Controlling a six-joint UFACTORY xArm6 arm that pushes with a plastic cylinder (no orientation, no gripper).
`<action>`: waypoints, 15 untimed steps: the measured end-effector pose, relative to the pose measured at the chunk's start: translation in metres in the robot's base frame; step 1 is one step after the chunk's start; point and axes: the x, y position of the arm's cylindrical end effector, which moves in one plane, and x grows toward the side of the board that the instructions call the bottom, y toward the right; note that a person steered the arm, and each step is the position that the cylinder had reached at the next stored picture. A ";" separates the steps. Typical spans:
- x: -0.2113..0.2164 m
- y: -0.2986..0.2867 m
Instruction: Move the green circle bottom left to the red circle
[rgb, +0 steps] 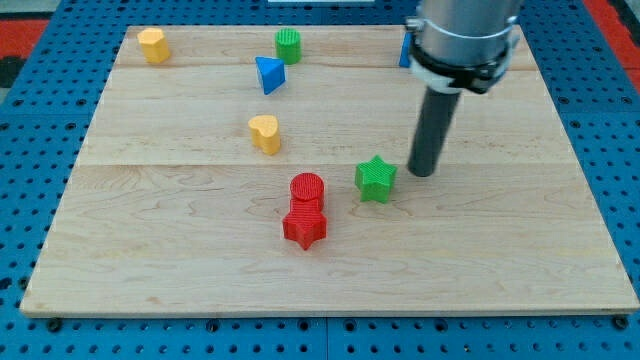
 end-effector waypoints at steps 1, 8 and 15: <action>0.042 -0.052; -0.221 -0.164; -0.055 -0.246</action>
